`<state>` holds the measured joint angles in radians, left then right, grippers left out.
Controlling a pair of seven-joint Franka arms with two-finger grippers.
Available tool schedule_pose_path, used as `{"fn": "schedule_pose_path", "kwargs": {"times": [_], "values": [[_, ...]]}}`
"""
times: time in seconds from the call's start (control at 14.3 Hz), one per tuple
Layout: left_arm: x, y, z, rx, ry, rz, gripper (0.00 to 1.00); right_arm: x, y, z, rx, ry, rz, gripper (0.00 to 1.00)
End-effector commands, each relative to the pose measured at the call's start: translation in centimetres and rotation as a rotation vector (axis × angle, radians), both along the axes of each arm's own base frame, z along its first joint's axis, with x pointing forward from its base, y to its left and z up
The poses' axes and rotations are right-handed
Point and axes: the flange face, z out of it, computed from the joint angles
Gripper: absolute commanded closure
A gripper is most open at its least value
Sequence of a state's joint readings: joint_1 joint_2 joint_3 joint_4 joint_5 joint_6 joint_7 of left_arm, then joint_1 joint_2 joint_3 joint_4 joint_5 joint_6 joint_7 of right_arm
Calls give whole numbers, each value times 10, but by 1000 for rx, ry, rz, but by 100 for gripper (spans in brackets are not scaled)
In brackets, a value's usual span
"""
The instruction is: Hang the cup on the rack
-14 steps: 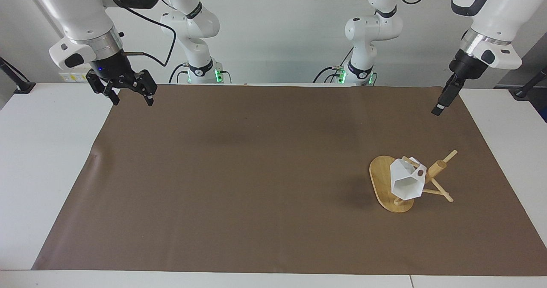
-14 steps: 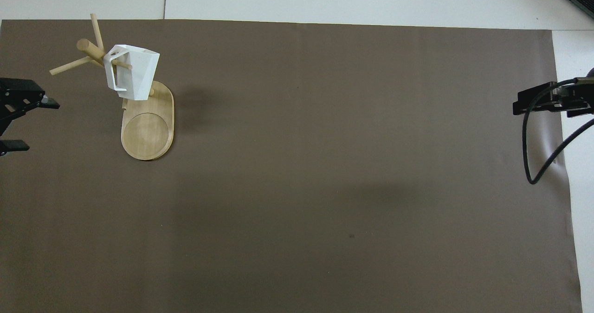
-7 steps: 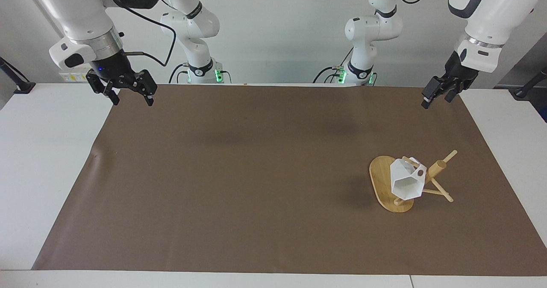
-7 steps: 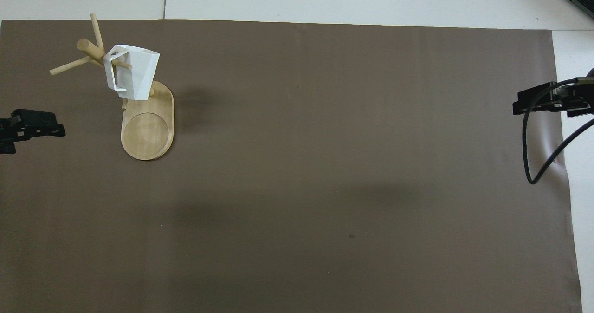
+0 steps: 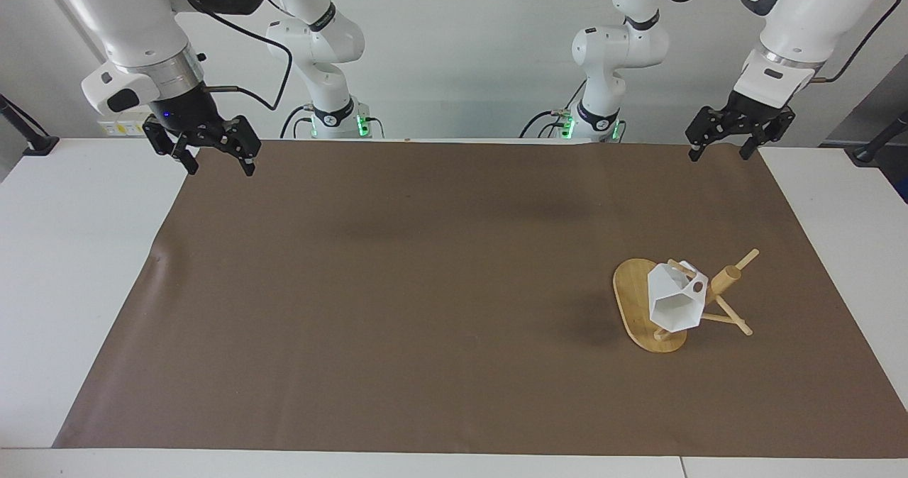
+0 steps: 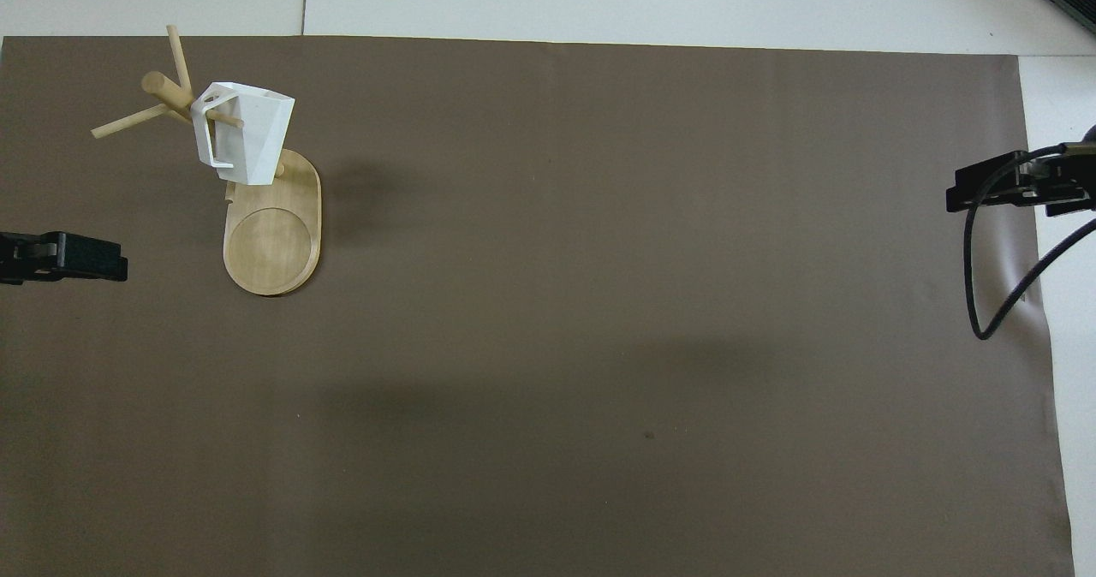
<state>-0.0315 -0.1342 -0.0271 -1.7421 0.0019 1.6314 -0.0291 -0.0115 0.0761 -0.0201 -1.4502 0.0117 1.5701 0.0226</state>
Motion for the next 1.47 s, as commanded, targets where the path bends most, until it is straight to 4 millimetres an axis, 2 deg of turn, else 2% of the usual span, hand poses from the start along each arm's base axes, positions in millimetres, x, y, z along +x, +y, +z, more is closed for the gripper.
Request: {"fn": "schedule_pose_path", "kwargs": {"times": [0.0,0.21,0.28,0.49,0.63,1.4], "values": [[5,0,0,12,14,-23,0,-1,-1,-1,7,4,-1,0],[1,-2,0,11,31,-16,0,-1,-1,-1,7,4,-2,0],[-4,-2,5,2,28,-16,0,-1,-1,-1,7,4,-1,0],[-2,-9,28,-40,-3,-33,0,-1,-1,-1,7,4,-1,0],[0,-6,42,-36,11,-38,0,-1,-1,-1,7,4,-1,0],[-3,2,35,-15,18,-59,0,-1,-1,-1,7,4,-2,0]]}}
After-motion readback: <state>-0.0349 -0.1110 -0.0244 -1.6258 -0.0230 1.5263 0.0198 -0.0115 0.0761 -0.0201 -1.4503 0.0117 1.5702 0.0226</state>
